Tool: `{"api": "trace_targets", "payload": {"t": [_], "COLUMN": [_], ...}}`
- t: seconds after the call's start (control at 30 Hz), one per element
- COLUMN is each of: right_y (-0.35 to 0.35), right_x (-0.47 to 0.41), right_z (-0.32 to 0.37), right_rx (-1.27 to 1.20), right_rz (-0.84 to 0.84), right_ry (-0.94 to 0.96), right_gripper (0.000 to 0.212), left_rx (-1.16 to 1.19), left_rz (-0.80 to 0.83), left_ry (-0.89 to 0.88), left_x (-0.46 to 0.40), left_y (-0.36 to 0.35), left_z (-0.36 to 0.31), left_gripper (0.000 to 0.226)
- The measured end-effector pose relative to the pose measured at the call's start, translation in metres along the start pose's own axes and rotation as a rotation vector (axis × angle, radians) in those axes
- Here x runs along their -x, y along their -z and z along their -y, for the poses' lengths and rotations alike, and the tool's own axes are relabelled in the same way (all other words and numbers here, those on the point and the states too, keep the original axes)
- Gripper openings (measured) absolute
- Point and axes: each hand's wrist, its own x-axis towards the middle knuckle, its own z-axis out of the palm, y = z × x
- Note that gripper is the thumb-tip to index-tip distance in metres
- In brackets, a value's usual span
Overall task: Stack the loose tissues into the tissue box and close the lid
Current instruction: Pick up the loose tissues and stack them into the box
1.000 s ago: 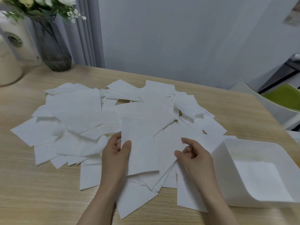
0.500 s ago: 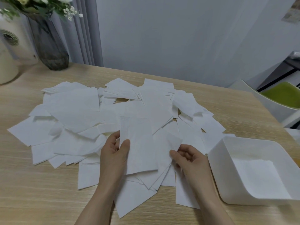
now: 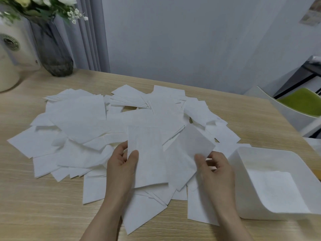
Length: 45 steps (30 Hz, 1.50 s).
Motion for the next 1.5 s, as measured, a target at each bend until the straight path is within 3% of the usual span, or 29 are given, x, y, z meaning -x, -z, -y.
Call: {"api": "trace_targets", "payload": {"t": [0.13,0.37,0.9,1.23,1.5], "right_y": [0.008,0.009,-0.009,-0.035,-0.05], "right_x": [-0.005,-0.003,-0.013,-0.005,0.0], "right_z": [0.005,0.017,0.045,0.042,0.043], "right_rx": [-0.169,-0.325,-0.7,-0.496,-0.373], "right_rz": [-0.023,-0.043,0.052,0.268,0.315], "right_ry": [-0.02,0.056,-0.187,-0.195,-0.124], "right_gripper": [0.019,0.016,0.01,0.02,0.024], "left_rx": [0.01,-0.008,0.013,0.028,0.047], "left_rz": [0.001,0.009,0.016,-0.007,0.004], "left_ry": [0.01,0.009,0.019,0.01,0.021], "left_x": [0.0,0.001,0.003,0.003,0.003], "left_y": [0.001,0.0,0.001,0.0,-0.001], "left_z": [0.0,-0.002,-0.007,-0.008,-0.009], "left_gripper": [0.026,0.025,0.023,0.028,0.023]}}
